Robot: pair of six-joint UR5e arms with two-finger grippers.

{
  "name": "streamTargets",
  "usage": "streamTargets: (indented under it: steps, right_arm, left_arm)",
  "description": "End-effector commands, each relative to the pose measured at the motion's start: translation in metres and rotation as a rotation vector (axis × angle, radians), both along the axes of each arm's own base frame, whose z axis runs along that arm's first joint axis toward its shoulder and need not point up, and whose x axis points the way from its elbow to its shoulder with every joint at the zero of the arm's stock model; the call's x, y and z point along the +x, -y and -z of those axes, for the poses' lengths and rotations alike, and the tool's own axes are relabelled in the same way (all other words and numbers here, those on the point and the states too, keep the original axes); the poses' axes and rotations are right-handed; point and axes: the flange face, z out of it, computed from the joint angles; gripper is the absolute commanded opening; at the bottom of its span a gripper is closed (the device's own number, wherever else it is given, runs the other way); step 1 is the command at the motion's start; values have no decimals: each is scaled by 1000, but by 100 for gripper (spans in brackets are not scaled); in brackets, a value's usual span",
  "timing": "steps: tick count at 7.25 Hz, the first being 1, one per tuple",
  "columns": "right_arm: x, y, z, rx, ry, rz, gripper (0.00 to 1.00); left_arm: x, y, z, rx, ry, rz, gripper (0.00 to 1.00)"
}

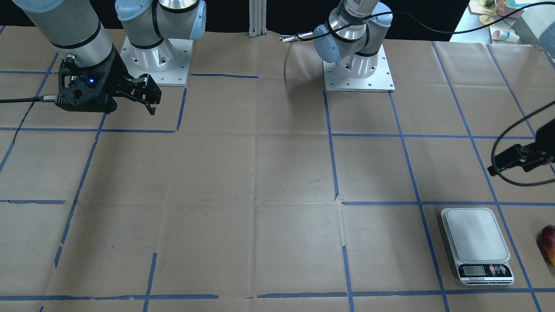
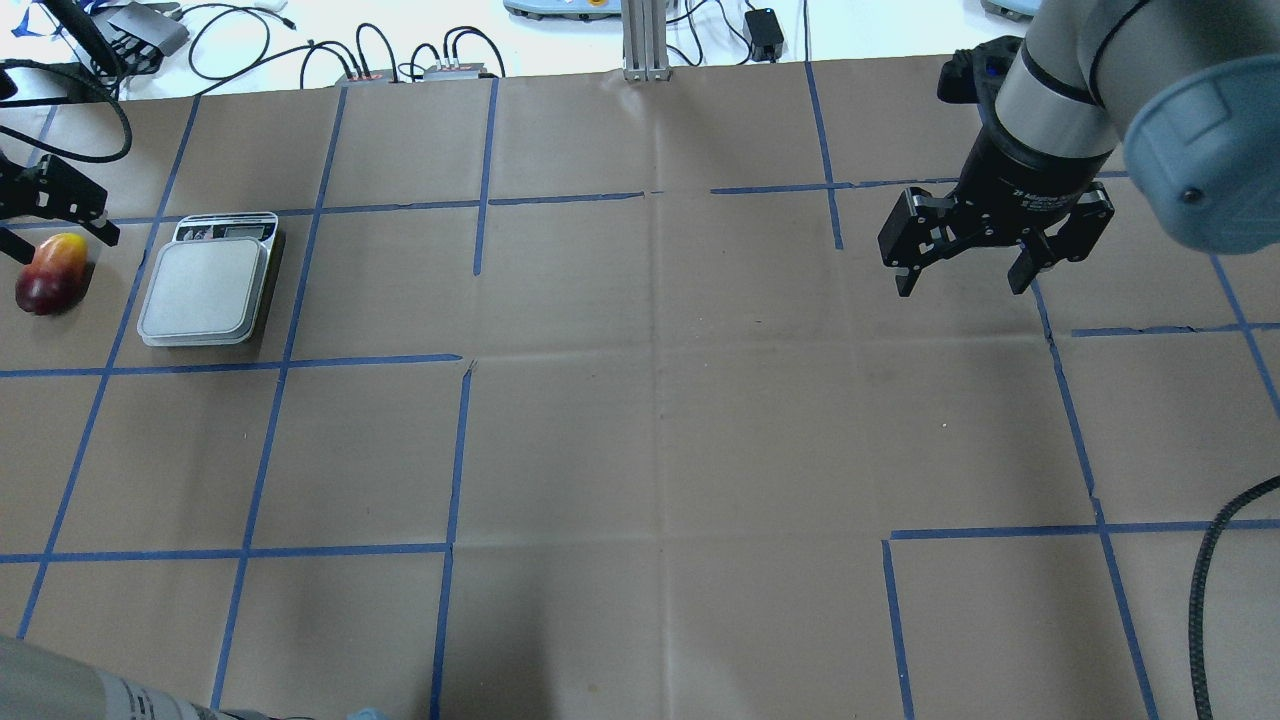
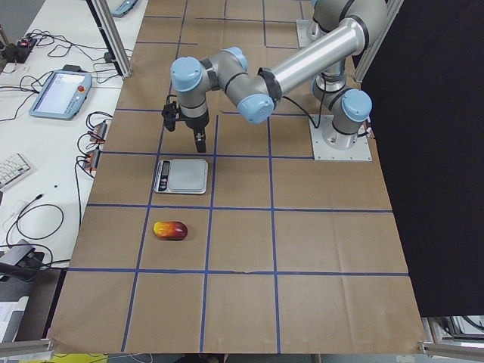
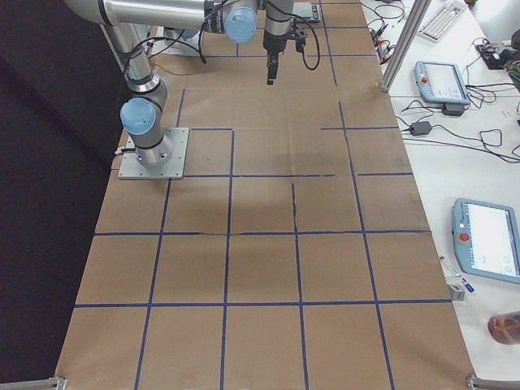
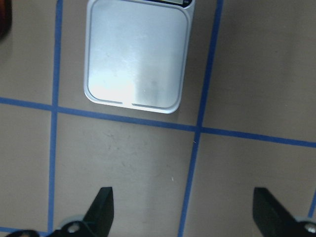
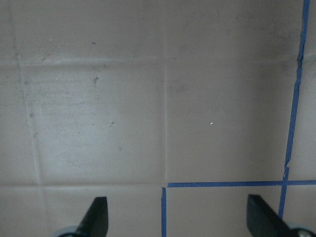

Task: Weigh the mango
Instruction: 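Lower the left gripper onto the mango and close it around it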

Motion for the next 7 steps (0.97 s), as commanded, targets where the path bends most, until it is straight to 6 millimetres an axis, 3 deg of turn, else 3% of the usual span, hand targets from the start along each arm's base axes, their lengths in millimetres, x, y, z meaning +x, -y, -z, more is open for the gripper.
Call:
streamTargets:
  steps: [1,2,3,5,6,7]
  right_arm:
    - [0,0,0,0,0,0,100]
    - [0,0,0,0,0,0,100]
    - [0,0,0,0,0,0,100]
    - [0,0,0,0,0,0,100]
    - [0,0,0,0,0,0,100]
    - [0,0,0,0,0,0,100]
  left_arm:
    - [87,38,50,16,-9,-51,99]
    - [127,40,65,7,-17,-29,99]
    - [149,47,80,4,-13,51,99]
    - [194,74,131,-20,5,41,99]
    - [204,83,160,-8,-1,57,98]
    - [206,86,177,-3,-15,122,97]
